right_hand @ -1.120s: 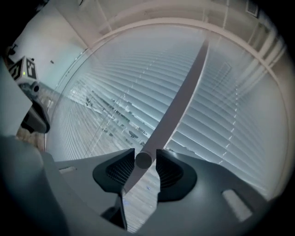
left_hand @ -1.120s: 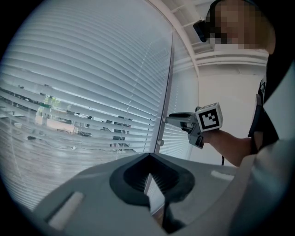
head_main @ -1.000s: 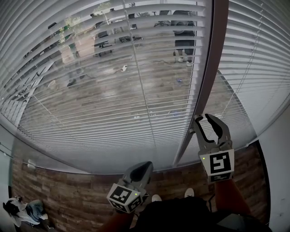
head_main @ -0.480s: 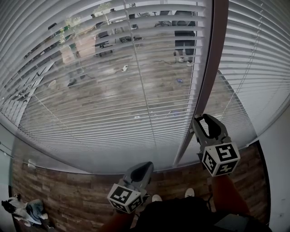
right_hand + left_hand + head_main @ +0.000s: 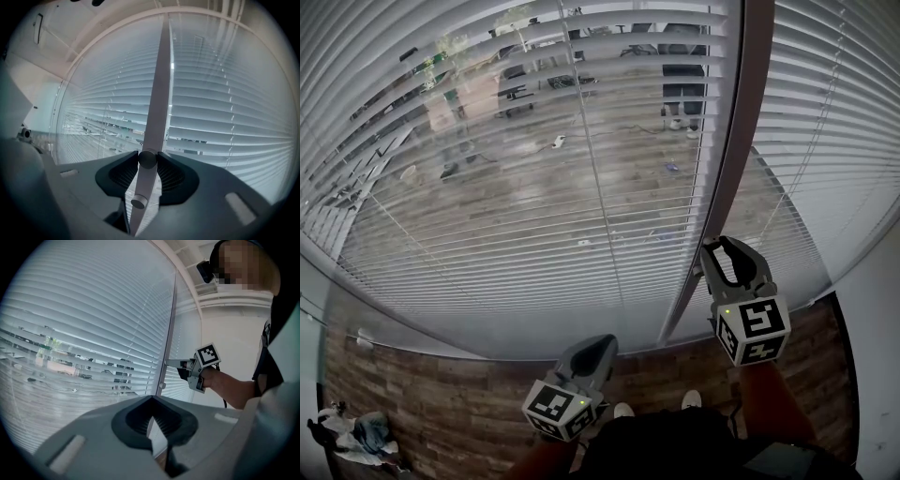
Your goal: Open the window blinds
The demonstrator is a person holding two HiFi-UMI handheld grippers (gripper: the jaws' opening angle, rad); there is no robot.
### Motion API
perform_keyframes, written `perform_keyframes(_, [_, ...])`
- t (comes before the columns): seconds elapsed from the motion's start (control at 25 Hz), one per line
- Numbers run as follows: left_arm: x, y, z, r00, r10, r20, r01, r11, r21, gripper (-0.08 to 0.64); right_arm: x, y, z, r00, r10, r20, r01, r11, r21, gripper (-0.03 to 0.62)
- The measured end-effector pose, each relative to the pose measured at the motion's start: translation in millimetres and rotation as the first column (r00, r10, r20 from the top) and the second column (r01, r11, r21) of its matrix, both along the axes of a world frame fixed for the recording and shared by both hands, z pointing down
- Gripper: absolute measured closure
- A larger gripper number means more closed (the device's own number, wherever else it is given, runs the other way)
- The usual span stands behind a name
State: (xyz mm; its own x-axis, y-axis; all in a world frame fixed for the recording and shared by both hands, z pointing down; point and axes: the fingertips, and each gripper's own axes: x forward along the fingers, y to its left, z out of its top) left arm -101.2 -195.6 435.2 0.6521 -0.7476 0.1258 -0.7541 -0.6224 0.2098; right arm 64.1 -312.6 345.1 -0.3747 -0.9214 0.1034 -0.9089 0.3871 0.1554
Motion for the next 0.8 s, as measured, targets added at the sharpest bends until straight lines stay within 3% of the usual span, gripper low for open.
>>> perform_keyframes(0.16, [0.4, -0.3, -2.1, 1.000, -0.002, 0.002, 0.002, 1.000, -0.003, 0.558, -1.3, 0.3, -0.3, 0.994, 0.013, -0.112, -0.009, 0.999, 0.036, 0.440])
perform_keyframes(0.36, [0.7, -0.4, 1.0, 1.000, 0.001, -0.003, -0.001, 1.000, 0.002, 0.560, -5.1, 0.8, -2.4, 0.963, 0.027, -0.270, -0.005, 0.996, 0.084, 0.440])
perform_keyframes(0.8, [2.8, -1.2, -0.7, 1.000, 0.008, 0.004, -0.009, 1.000, 0.005, 0.558, -7.9, 3.1, 0.9, 0.881, 0.055, -0.470, 0.007, 0.992, 0.129, 0.440])
